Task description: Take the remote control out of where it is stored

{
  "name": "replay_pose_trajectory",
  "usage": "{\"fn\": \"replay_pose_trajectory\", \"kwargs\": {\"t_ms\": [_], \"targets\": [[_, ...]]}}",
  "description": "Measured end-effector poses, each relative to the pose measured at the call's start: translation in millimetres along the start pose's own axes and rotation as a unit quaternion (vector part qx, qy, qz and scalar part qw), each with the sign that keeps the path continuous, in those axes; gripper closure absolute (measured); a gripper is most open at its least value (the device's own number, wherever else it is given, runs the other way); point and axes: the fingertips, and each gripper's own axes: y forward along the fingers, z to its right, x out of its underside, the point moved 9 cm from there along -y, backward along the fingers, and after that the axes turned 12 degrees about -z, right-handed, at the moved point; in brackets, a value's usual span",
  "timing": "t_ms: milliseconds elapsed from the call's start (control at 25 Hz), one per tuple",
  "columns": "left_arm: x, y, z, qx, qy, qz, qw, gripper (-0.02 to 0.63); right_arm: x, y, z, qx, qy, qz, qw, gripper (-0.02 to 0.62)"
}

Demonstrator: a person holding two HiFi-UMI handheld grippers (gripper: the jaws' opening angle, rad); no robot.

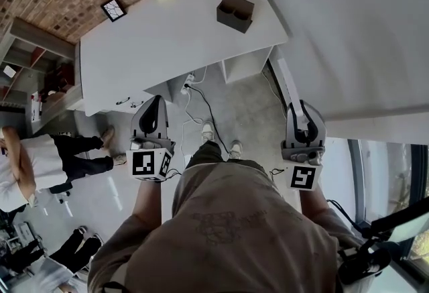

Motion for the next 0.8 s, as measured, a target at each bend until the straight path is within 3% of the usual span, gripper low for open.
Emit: {"fn": "replay_pose_trajectory", "kwargs": {"t_ms": [440,800], "targets": [[-3.3,-11.6,11.2,0.009,0.005,0.006,0.9999,0.595,-4.3,-14.2,-3.6,-0.002,0.004,-0.001,1.0,0.512],[3.4,-21.3,-4.2,0.01,-0.004,0.016,0.9998,0.595,-17.8,-15.0,-19.4,0.004,-0.006,0.003,1.0,0.512]]}}
